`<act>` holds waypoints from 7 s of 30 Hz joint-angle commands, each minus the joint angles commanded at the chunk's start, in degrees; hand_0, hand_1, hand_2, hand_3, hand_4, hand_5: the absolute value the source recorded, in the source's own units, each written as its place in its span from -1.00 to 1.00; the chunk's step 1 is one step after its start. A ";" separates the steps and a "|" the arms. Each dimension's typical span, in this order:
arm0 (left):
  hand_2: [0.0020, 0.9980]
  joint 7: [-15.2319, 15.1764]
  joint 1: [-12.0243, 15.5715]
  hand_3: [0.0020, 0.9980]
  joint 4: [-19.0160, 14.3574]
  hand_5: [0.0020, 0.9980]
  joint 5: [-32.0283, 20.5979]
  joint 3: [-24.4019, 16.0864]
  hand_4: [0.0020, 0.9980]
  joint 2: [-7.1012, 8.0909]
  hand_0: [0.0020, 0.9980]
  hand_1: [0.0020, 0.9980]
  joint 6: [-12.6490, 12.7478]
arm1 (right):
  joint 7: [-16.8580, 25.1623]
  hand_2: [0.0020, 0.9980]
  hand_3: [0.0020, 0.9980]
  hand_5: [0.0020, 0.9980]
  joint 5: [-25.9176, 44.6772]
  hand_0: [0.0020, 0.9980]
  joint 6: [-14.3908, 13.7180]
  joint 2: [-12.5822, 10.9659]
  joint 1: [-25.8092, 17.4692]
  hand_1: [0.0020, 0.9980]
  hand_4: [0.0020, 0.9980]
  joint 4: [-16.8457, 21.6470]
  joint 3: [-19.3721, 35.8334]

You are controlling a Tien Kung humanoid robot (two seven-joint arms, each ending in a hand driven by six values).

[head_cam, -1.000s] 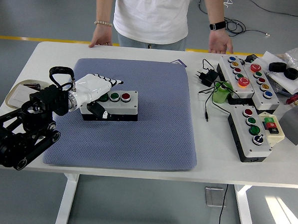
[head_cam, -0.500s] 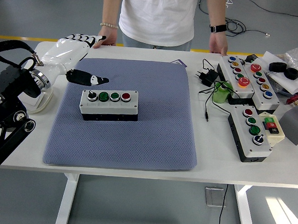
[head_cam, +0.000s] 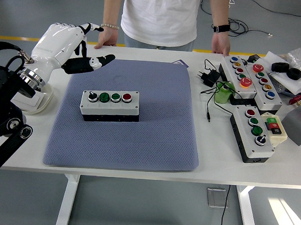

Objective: Pick up the button,place it on the desk,press the button,press the button

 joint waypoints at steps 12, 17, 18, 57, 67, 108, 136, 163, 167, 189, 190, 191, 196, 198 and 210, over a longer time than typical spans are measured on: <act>-0.88 2.98 -2.22 0.47 2.67 1.00 -3.59 6.62 0.61 -1.87 -1.00 -1.00 -5.74 | 0.01 0.64 0.50 -0.04 0.01 0.58 0.01 -0.06 0.20 0.60 -0.18 0.00 -0.15; -0.88 4.09 -2.62 0.47 4.05 1.00 -3.98 8.89 0.61 -1.94 -1.00 -1.00 -8.13 | 0.10 0.64 0.50 -0.04 0.28 0.58 0.03 -0.14 0.19 0.60 -0.18 0.00 -0.30; -0.86 4.29 -2.64 0.48 4.30 1.00 -4.08 9.44 0.61 -1.92 -1.00 -1.00 -8.61 | 0.10 0.64 0.50 -0.04 0.23 0.58 0.04 -0.15 0.19 0.60 -0.18 0.00 -0.29; -0.85 5.91 -2.35 0.49 10.79 1.00 -5.07 14.53 0.58 -2.13 -0.99 -1.00 -10.03 | -0.01 0.64 0.50 -0.04 0.22 0.58 -0.04 -0.03 0.42 0.60 -0.18 0.00 -0.51; -0.85 6.62 -2.29 0.49 11.61 1.00 -5.05 15.08 0.57 -2.05 -0.99 -1.00 -11.41 | 0.09 0.64 0.50 -0.04 0.48 0.58 0.00 -0.06 0.39 0.60 -0.18 0.00 -0.74; -0.85 6.53 -6.63 0.50 13.12 1.00 -7.75 19.14 0.57 -5.23 -0.98 -1.00 -8.31 | 0.27 0.64 0.50 -0.04 1.24 0.58 0.10 -0.13 0.71 0.60 -0.18 0.00 -1.64; -0.85 5.23 -5.30 0.53 9.70 1.00 -7.07 16.10 0.57 -4.34 -0.98 -1.00 -3.73 | 0.05 0.64 0.50 -0.04 0.62 0.58 -0.03 -0.03 0.50 0.60 -0.18 0.00 -1.04; 0.91 -6.40 0.57 0.92 11.09 1.00 -47.54 -1.48 0.53 -4.50 0.64 0.74 13.15 | -0.07 0.64 0.50 -0.04 0.09 0.58 -0.01 -0.02 0.44 0.60 -0.18 0.00 -0.58; 0.91 -8.92 1.29 0.92 12.14 1.00 -57.22 -1.84 0.53 -4.75 0.64 0.74 15.06 | -0.07 0.64 0.50 -0.04 0.05 0.58 -0.06 0.02 0.44 0.60 -0.18 0.00 -0.51; 0.96 -13.78 3.56 0.96 14.64 1.00 -84.93 -4.63 0.39 -5.56 0.74 0.81 13.63 | -0.37 0.64 0.50 -0.04 -1.14 0.58 -0.21 0.13 0.53 0.60 -0.18 0.00 0.01; 0.96 -13.54 4.00 0.96 14.69 1.00 -84.44 -5.43 0.39 -5.76 0.74 0.81 13.39 | -0.37 0.64 0.50 -0.04 -1.35 0.58 -0.24 0.13 0.52 0.60 -0.18 0.00 0.14; 0.96 -13.33 4.56 0.96 14.80 1.00 -84.08 -6.29 0.39 -5.96 0.74 0.81 13.16 | -0.29 0.64 0.50 -0.04 -1.02 0.58 -0.25 0.12 0.49 0.60 -0.18 0.00 0.06; 0.91 -12.71 6.17 0.93 15.06 1.00 -83.64 -8.48 0.36 -6.15 0.74 0.79 12.43 | 0.04 0.64 0.50 -0.04 -0.30 0.58 -0.30 -0.01 0.45 0.60 -0.18 0.00 0.05; 0.89 -12.35 6.37 0.90 14.95 1.00 -83.42 -9.06 0.34 -6.14 0.73 0.78 11.89 | -0.02 0.64 0.50 -0.04 -0.64 0.58 -0.38 -0.02 0.55 0.60 -0.18 0.00 0.36; 0.84 -11.57 7.24 0.81 14.61 1.00 -80.61 -9.84 0.32 -5.94 0.71 0.75 10.42 | -0.10 0.64 0.50 -0.04 -1.28 0.58 -0.46 -0.24 0.90 0.60 -0.18 0.00 0.56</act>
